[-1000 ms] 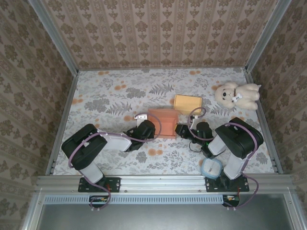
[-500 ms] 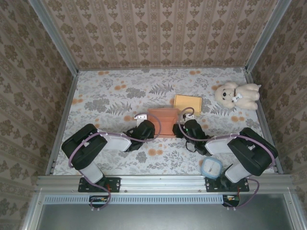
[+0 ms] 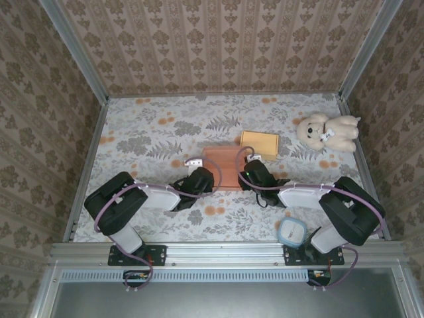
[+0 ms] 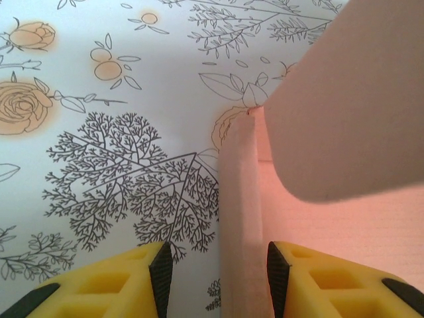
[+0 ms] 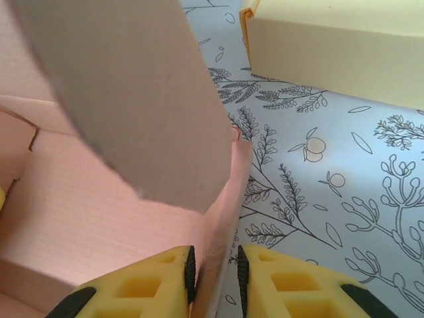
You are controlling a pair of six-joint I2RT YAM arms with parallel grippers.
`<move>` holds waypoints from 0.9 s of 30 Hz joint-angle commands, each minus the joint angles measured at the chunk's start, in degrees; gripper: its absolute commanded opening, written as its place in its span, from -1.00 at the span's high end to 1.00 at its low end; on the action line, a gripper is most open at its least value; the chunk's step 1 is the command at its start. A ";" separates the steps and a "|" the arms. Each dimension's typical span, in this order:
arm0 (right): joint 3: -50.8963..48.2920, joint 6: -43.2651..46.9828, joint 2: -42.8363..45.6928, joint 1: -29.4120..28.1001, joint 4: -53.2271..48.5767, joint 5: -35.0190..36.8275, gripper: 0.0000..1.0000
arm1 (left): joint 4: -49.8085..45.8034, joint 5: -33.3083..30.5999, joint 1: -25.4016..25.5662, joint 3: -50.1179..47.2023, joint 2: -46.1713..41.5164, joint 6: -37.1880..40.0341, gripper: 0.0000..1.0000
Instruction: Fold the paper box
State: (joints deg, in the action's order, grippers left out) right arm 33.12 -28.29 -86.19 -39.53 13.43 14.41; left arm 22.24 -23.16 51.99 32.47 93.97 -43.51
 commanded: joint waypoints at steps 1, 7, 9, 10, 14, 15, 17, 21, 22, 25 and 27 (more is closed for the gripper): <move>1.33 2.95 -0.64 -1.36 -14.86 5.21 0.46 | -7.53 0.92 -0.46 -2.90 1.29 1.06 0.11; 4.50 3.44 -3.18 -2.13 -17.03 3.52 0.39 | -7.06 1.53 -0.39 -3.09 0.82 0.90 0.11; 5.72 3.57 -4.38 -2.37 -17.63 2.57 0.38 | -6.98 1.79 -0.33 -2.95 0.64 0.95 0.11; 6.33 3.64 -5.00 -2.43 -17.89 2.15 0.37 | -7.03 1.96 -0.39 -2.87 0.55 0.89 0.11; 8.21 3.73 -6.58 -2.48 -19.48 1.99 0.37 | -7.07 2.13 -0.23 -2.81 0.22 0.80 0.11; 8.55 3.89 -6.81 -2.48 -19.90 2.47 0.38 | -7.11 2.05 -0.27 -2.81 0.13 0.73 0.11; 9.42 4.15 -7.21 -2.61 -21.38 4.06 0.40 | -7.09 1.85 -0.31 -2.94 -0.09 0.62 0.11; 11.31 5.06 -8.92 -2.90 -24.27 8.21 0.40 | -7.00 1.56 -0.30 -3.16 -0.07 0.26 0.11; 11.72 5.28 -9.87 -2.92 -24.70 8.92 0.40 | -6.87 1.54 -0.25 -3.27 -0.09 0.01 0.12; 12.78 6.00 -12.56 -2.92 -25.71 10.71 0.41 | -6.76 1.54 -0.27 -3.51 -0.14 -0.37 0.12; 13.80 6.53 -14.26 -2.92 -27.12 12.12 0.41 | -6.75 1.44 -0.24 -3.46 -0.11 -0.61 0.11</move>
State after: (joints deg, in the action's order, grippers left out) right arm 47.55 -23.62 -95.96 -42.59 -2.96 24.38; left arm 22.74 -22.31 51.99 31.51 93.25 -44.01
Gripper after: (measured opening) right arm 0.296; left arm 0.444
